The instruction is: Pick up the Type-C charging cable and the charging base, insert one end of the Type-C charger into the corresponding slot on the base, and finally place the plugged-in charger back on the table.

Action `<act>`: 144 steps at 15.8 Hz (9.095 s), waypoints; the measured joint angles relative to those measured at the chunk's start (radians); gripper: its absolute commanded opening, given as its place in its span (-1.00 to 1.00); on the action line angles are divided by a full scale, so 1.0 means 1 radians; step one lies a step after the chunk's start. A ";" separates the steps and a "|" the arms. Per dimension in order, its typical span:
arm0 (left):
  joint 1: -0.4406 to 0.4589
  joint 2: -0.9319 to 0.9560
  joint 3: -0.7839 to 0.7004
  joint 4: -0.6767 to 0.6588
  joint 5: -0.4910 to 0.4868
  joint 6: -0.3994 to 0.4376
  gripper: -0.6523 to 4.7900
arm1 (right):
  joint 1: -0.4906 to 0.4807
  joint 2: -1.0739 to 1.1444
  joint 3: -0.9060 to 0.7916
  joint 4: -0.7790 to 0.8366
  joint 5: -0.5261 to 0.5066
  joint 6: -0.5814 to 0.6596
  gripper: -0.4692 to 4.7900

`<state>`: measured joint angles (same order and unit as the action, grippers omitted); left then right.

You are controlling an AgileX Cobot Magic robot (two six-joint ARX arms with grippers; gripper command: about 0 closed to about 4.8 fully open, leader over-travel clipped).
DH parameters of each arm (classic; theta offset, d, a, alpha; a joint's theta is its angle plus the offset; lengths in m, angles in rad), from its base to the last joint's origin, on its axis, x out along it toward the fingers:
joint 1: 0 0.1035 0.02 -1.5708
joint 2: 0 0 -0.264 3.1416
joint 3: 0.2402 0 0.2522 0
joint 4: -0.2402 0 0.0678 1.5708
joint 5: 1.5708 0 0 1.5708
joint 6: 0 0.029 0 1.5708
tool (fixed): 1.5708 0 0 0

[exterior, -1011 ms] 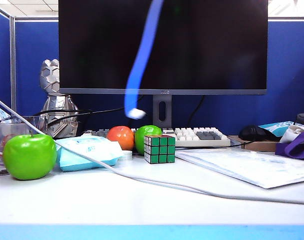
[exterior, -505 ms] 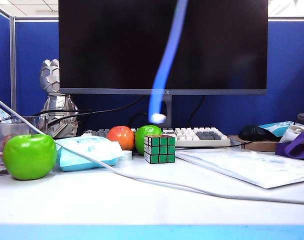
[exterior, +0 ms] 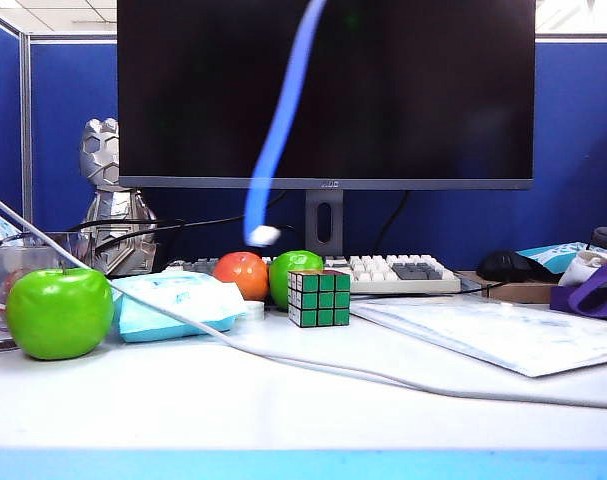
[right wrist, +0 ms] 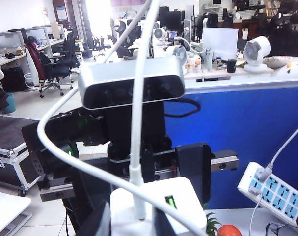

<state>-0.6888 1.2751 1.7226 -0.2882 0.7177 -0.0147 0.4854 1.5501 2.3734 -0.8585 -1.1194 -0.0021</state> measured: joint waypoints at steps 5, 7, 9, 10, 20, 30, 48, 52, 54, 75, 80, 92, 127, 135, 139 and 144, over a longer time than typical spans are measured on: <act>0.000 -0.002 0.001 0.017 -0.007 0.007 -0.78 | -0.007 -0.018 0.000 -0.002 0.051 0.006 -0.24; 0.000 -0.002 0.002 0.017 -0.007 0.017 -0.78 | -0.006 -0.026 -0.002 -0.006 0.065 0.006 -0.24; 0.000 -0.004 0.007 0.025 -0.022 0.018 -0.78 | -0.006 -0.031 -0.004 -0.023 0.072 0.004 -0.24; 0.000 -0.007 0.008 0.030 -0.022 0.018 -0.78 | -0.006 -0.032 -0.005 -0.024 0.073 0.004 -0.24; 0.000 -0.006 0.008 -0.113 -0.166 0.041 -0.78 | -0.006 -0.069 -0.005 -0.031 0.277 0.001 -0.24; -0.001 0.159 0.009 -0.397 -0.498 -0.005 -0.78 | -0.006 -0.069 -0.006 -0.052 0.475 0.001 -0.24; -0.002 0.750 0.008 -0.722 -0.781 0.094 -0.78 | -0.006 -0.068 -0.006 -0.052 0.497 -0.006 -0.24; -0.019 0.754 0.009 -0.623 -0.683 0.153 -0.78 | -0.006 -0.068 -0.006 -0.052 0.499 -0.006 -0.24; -0.038 0.798 0.010 -0.562 -0.652 0.149 -0.78 | -0.006 -0.068 -0.006 -0.052 0.499 -0.006 -0.24; -0.081 0.621 0.044 -0.524 -0.613 0.111 -0.78 | -0.005 -0.068 -0.006 -0.067 0.642 -0.007 -0.55; -0.081 0.308 0.044 -0.529 -0.613 0.108 -0.78 | -0.005 -0.079 -0.008 -0.081 0.810 -0.002 -0.85; -0.082 -0.475 0.046 -0.773 -0.650 0.182 -0.78 | 0.004 -0.481 -0.338 -0.524 0.860 -0.127 -0.84; 0.000 -1.186 -1.714 0.351 -0.628 -0.098 -0.78 | 0.002 -1.302 -2.177 0.476 1.225 0.286 -0.84; 0.513 -1.273 -1.713 0.134 -0.616 -0.114 -0.78 | 0.002 -1.302 -2.177 0.478 1.226 0.286 -0.84; 0.626 -1.273 -1.713 0.126 -0.720 0.030 -0.78 | 0.002 -1.302 -2.177 0.478 1.228 0.286 -0.84; 0.683 -1.273 -1.713 0.126 -0.729 0.111 -0.77 | 0.002 -1.302 -2.177 0.478 1.228 0.286 -0.84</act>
<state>-0.0059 0.0025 0.0093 -0.1627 -0.0109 0.0967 0.4873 0.2478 0.1967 -0.3809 0.1085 0.2836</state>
